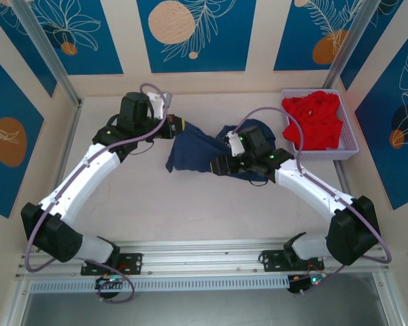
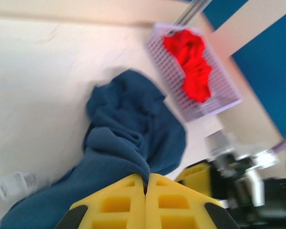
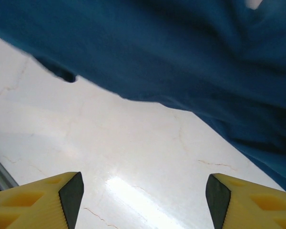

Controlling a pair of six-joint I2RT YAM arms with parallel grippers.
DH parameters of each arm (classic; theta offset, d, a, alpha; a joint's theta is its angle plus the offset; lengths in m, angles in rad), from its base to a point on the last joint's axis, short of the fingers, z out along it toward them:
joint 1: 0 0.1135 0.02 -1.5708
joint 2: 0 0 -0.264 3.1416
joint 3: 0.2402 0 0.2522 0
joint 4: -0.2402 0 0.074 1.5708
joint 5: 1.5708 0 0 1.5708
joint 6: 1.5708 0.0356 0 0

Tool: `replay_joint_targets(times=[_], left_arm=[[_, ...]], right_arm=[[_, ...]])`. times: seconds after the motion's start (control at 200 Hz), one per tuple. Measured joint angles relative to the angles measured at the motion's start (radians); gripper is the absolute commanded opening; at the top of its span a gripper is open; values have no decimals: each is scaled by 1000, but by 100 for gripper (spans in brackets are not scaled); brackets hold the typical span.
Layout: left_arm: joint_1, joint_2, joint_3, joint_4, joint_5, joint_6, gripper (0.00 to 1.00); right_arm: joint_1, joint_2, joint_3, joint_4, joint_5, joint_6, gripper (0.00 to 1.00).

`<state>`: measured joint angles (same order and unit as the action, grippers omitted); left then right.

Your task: Fold the inside-out t-shirt

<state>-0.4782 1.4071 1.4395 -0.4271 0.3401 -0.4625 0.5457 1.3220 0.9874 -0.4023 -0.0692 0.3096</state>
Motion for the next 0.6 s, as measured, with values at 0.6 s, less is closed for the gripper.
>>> replay_joint_targets(times=[0.6], left_arm=[[-89, 40, 163, -88, -8, -2, 0]], right_arm=[[33, -155, -124, 308, -46, -23, 72]])
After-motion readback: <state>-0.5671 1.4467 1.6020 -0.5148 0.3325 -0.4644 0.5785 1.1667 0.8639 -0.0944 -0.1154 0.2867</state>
